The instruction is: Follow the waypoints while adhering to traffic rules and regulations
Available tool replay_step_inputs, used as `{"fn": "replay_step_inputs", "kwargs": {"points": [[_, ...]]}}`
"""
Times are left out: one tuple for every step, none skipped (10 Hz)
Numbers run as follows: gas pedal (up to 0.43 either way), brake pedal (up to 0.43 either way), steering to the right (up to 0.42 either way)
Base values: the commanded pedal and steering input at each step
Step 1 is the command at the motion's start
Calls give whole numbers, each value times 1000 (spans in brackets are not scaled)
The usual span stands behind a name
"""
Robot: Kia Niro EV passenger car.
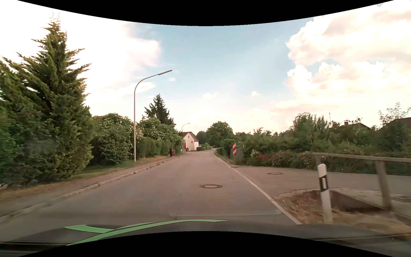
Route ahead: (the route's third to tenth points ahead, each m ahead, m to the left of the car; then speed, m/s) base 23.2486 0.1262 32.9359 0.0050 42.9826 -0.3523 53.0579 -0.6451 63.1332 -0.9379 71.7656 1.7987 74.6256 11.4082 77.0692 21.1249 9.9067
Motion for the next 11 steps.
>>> {"fn": "replay_step_inputs", "kwargs": {"points": [[28, 0, 0], [28, 0, 0], [20, 0, 1], [20, 0, 1], [20, 0, 0], [20, 0, 0], [20, 0, 0], [20, 0, -1], [8, 0, -1], [8, 0, -2], [0, 0, -4]]}}
